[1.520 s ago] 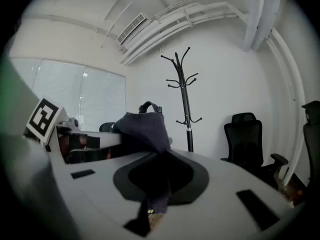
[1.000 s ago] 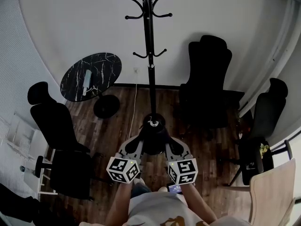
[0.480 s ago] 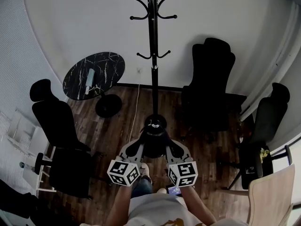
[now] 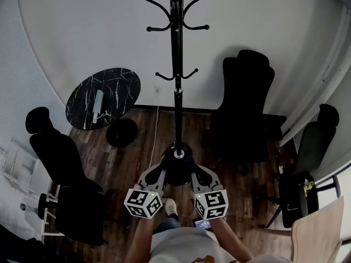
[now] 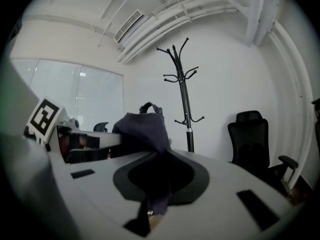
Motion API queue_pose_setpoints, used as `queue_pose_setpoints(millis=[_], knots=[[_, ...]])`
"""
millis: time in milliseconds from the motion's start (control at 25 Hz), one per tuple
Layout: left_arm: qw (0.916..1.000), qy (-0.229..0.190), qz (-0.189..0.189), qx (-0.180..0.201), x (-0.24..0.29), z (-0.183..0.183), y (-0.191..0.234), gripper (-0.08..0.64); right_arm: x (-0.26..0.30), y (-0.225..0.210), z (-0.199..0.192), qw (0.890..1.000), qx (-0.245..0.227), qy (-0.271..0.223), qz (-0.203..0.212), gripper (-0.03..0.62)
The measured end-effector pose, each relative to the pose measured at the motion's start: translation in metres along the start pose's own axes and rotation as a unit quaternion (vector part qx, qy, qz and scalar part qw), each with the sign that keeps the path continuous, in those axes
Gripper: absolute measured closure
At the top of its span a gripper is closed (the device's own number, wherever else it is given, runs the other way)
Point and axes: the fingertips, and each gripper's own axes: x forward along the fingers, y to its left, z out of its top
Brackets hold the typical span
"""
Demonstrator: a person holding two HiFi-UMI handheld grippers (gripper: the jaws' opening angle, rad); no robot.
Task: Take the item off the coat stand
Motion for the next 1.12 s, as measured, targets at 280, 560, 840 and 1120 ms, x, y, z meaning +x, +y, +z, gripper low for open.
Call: queue_pose_setpoints(millis=[280,560,840,1120], knots=[[0.9998,0.013,-0.012,0.004,0.075,0.02,0.05,0.534,0.085,-0.038,0.018,1.0,0.008,0.006,-0.016,0.554],[0.9998,0.008,-0.017,-0.002,0.135,0.045,0.109,0.534,0.162,-0.051,0.032,1.0,0.011,0.003,-0.025,0.554],[0.9983,0.009,-0.057,-0.002,0.174,0.051,0.129,0.534,0.198,-0.073,0.034,0.998,0.011,0.001,-0.062,0.554],[0.9968,0.018,-0.078,-0.003,0.191,0.048,0.129,0.534,0.206,-0.089,0.036,0.996,0.014,0.006,-0.083,0.554]])
